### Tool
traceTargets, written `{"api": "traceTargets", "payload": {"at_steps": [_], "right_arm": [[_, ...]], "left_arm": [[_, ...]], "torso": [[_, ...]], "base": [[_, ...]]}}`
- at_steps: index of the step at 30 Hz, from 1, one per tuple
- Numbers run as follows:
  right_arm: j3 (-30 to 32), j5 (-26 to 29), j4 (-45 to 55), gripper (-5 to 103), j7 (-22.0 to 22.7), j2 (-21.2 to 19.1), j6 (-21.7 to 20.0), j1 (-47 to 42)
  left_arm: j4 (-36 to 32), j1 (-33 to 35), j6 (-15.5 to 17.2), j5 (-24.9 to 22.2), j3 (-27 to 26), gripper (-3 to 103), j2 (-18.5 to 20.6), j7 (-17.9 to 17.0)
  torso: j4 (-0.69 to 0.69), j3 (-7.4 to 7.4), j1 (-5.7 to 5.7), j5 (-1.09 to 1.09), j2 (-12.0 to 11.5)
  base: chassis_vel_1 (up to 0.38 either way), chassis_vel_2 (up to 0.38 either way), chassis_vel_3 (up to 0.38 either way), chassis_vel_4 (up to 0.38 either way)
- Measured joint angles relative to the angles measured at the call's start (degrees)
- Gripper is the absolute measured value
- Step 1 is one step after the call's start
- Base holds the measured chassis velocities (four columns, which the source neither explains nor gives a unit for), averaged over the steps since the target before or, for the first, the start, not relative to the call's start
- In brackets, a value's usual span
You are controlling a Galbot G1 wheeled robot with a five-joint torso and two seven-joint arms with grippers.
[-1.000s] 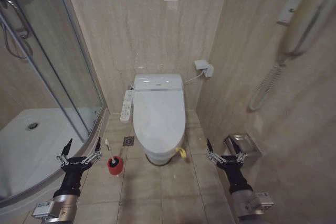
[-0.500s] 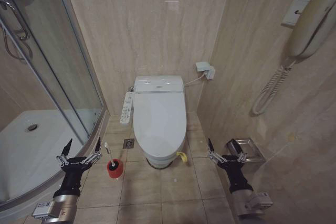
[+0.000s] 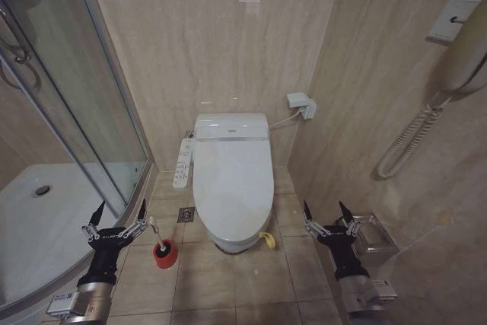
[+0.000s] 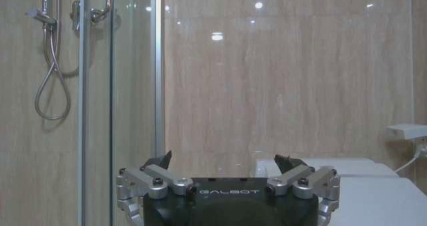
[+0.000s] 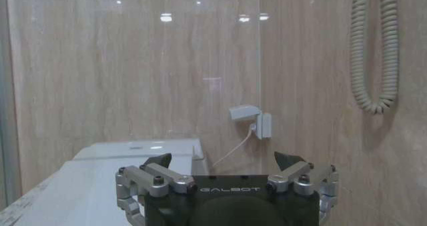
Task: Open the toilet lid, clean the toilet bowl with a toilet brush, close the toilet lid, and flush.
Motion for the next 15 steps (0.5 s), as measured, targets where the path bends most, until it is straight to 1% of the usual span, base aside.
{"api": "traceTargets", "payload": {"at_steps": [7, 13, 15], "right_arm": [[-0.2, -0.6, -0.6, 100, -0.1, 0.1, -0.4, 0.1], [-0.3, -1.1, -1.1, 100, 0.3, 0.1, -0.4, 0.6], [-0.3, -1.1, -1.3, 100, 0.3, 0.0, -0.3, 0.6]], "left_arm": [[0.0, 0.0, 0.0, 0.0, 0.0, 100, 0.0, 0.0], [0.0, 0.0, 0.0, 0.0, 0.0, 100, 0.0, 0.0], [0.0, 0.0, 0.0, 0.0, 0.0, 100, 0.0, 0.0]], "torso": [[0.00, 0.00, -0.01, 0.00, 0.0], [-0.01, 0.00, 0.01, -0.01, 0.0], [0.01, 0.02, 0.03, 0.00, 0.0]], "base": [[0.015, -0.010, -0.012, 0.013], [-0.061, 0.087, 0.090, -0.078], [-0.041, 0.108, 0.119, -0.124]]}}
